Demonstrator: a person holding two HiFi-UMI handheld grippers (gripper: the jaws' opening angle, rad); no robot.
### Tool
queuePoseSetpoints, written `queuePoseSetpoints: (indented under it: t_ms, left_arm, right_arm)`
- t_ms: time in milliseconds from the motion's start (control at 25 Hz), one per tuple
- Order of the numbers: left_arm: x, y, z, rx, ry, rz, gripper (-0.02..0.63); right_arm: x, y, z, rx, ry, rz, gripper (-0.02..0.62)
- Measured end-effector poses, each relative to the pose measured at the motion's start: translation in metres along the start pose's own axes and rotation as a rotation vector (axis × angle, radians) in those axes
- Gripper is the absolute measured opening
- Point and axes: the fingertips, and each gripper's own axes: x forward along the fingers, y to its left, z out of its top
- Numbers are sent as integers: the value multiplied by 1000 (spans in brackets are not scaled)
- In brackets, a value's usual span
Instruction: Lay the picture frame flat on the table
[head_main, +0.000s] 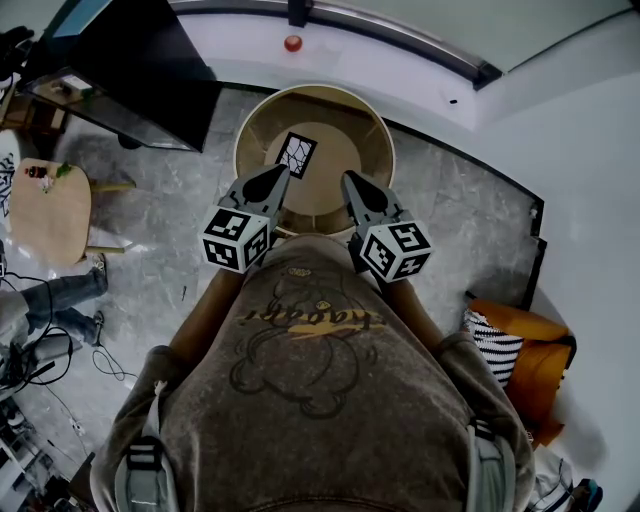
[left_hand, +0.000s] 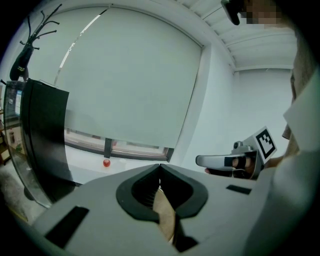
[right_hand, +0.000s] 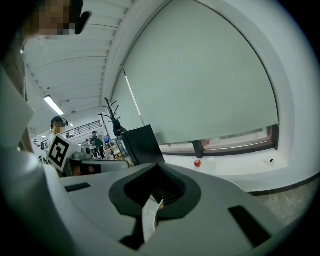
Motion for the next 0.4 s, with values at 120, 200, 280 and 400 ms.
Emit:
queuePoseSetpoints:
  t_ms: [120, 200, 280, 400]
  left_arm:
    - [2, -3, 2, 2, 2, -2, 17]
    - [2, -2, 2, 1, 4, -3, 17]
    - [3, 0, 2, 1, 6, -4, 17]
    - [4, 4, 2, -1, 10, -5, 17]
  right_arm:
    - [-2, -2, 2, 7, -2, -1, 20]
    - [-1, -2, 2, 10, -3, -1, 19]
    - [2, -1, 2, 11, -1, -1, 20]
    - [7, -2, 2, 13, 4, 0, 20]
